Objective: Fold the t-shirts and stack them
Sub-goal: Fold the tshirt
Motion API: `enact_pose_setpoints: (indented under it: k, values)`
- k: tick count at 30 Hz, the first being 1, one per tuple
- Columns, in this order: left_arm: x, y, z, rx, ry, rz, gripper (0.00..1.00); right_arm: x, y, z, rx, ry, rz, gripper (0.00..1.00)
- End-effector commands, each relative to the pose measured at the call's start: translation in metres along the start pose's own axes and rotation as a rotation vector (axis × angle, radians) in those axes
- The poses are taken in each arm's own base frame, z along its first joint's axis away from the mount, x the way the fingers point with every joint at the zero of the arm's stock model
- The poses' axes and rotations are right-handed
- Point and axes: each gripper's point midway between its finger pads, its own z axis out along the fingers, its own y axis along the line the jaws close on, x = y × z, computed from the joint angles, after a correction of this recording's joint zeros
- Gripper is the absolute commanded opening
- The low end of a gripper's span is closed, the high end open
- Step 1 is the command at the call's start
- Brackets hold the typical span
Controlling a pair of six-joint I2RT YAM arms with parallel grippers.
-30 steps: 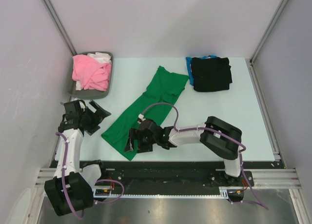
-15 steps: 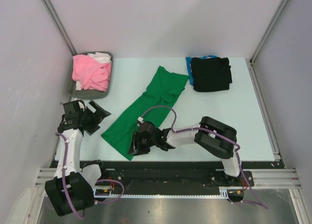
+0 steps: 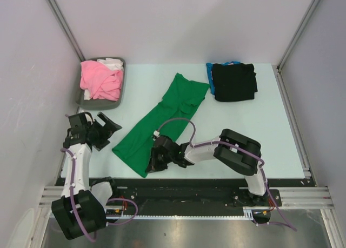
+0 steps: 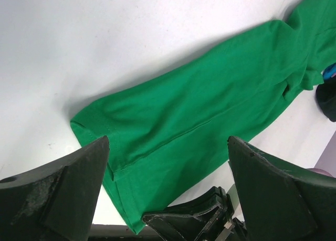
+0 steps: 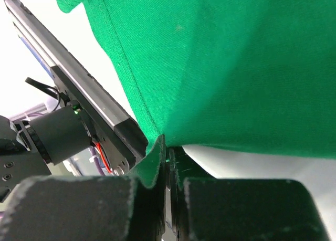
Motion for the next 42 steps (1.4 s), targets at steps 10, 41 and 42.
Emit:
enact_pose_setpoints:
  k: [10,41,42]
  values:
    - [0.007,-0.018,-0.010,0.126,-0.001,0.017,0.98,0.043,-0.119,-0.078,0.251,-0.004,0.029,0.00]
    - [0.053,-0.077,-0.017,0.273,0.080,0.166,0.98,-0.127,-0.103,-0.270,0.416,-0.658,0.007,1.00]
    - [0.053,-0.077,-0.018,0.274,0.080,0.168,0.97,-0.143,-0.103,-0.274,0.401,-0.703,0.011,1.00]
